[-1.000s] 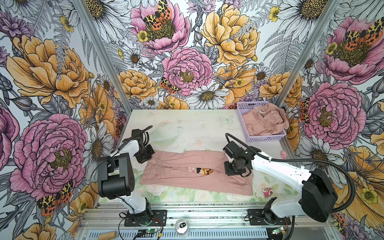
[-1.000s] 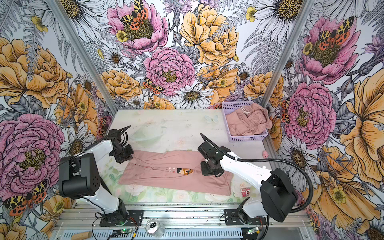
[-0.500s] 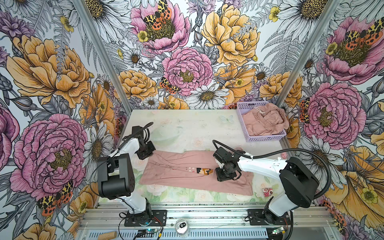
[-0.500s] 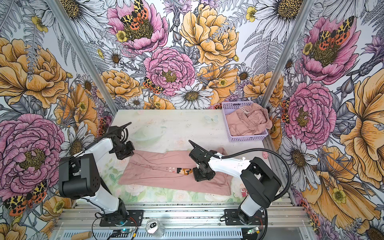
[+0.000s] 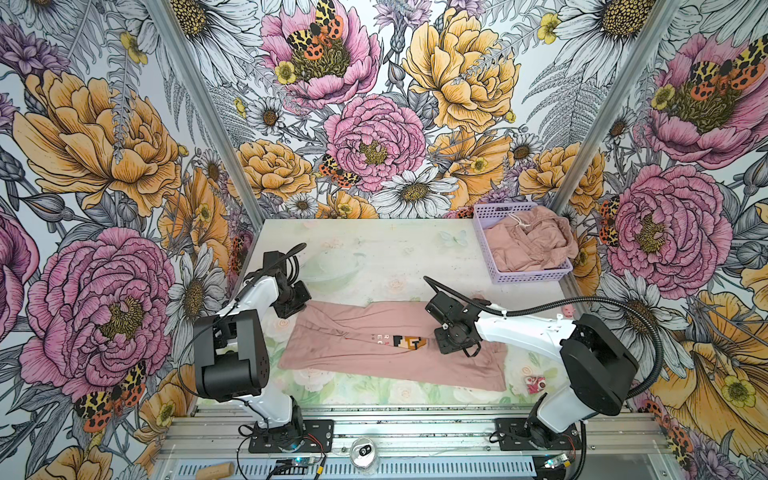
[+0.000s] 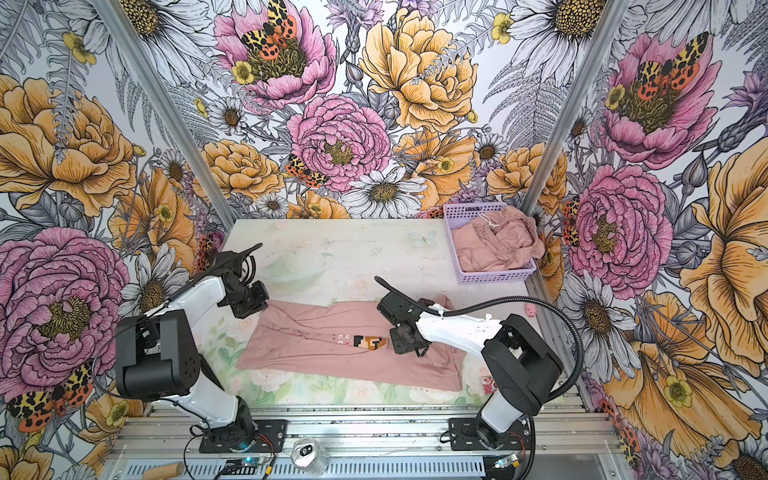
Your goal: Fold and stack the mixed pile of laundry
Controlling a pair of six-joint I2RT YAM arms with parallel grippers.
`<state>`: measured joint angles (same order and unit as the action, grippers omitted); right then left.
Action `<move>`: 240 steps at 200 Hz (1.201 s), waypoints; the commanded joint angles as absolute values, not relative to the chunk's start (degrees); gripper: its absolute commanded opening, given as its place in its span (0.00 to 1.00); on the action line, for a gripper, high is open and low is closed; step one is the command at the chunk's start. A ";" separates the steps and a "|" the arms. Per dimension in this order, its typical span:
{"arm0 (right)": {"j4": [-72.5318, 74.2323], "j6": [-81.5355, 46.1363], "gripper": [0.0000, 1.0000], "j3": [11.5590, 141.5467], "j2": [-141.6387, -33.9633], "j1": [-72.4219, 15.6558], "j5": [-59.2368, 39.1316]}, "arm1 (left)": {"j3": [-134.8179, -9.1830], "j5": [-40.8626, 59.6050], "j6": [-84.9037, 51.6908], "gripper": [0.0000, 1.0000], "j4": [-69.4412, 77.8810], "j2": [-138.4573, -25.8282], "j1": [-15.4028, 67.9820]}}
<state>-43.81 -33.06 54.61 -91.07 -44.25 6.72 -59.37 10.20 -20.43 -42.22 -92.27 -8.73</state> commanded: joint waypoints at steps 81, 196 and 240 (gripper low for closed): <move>-40.84 -30.41 0.27 54.53 -92.27 -45.04 6.81 | -60.01 11.43 -20.02 0.00 -41.92 -91.32 -8.28; -40.52 -30.57 0.24 53.79 -94.74 -45.13 10.00 | -59.65 11.25 -20.00 0.00 -42.25 -91.03 -8.31; -40.45 -30.89 0.12 52.85 -94.29 -45.15 10.28 | -59.64 11.16 -19.95 0.00 -42.27 -90.95 -8.35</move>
